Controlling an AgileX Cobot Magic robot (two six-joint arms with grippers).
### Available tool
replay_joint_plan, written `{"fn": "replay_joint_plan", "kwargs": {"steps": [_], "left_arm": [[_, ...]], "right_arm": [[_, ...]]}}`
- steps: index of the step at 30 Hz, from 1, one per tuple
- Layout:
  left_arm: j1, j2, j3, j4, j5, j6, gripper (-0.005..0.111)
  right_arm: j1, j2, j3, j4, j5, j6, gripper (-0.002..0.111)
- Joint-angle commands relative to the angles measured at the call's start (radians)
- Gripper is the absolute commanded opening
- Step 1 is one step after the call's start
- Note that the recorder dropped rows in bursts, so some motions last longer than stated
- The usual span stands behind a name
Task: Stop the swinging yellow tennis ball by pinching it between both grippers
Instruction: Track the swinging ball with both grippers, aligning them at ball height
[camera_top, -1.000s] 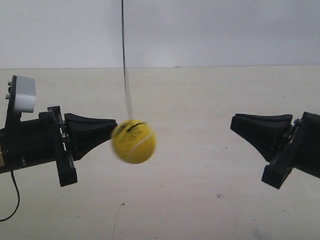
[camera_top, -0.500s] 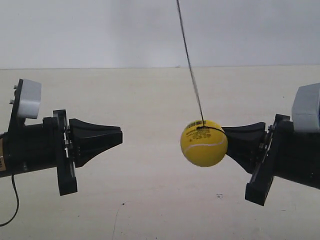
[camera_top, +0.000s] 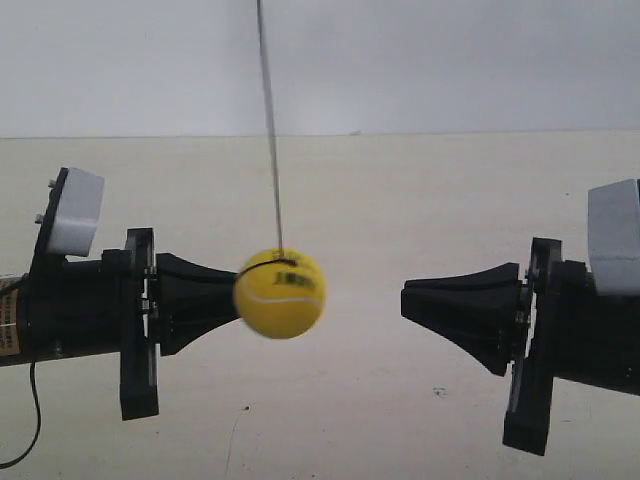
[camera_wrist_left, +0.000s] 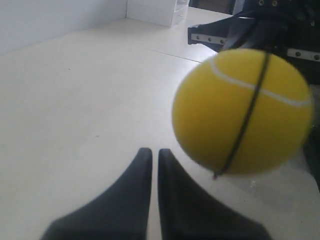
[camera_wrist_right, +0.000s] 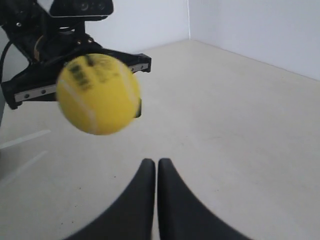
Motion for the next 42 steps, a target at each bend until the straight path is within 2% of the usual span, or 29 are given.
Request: {"fn": "replay_joint_plan", "kwargs": {"steps": [1,21,30,42], "left_arm": [[-0.009,0.002,-0.003,0.004,-0.009,0.007,0.005],[-0.011,0.002,-0.003,0.004,-0.009,-0.004,0.005],[-0.114,-0.049,-0.003,0.005,-0.009,0.004,0.005],[-0.124,-0.049,-0.003,-0.016,-0.009,0.019,0.005]], "right_arm": [[0.002,0.004,-0.008,-0.044,-0.016,0.003,0.000],[0.002,0.004,-0.008,-0.041,-0.016,-0.001,0.000],[0.002,0.004,-0.008,-0.041,-0.016,0.003,0.000],[0.002,0.004,-0.008,-0.043,-0.016,0.003,0.000]]}}
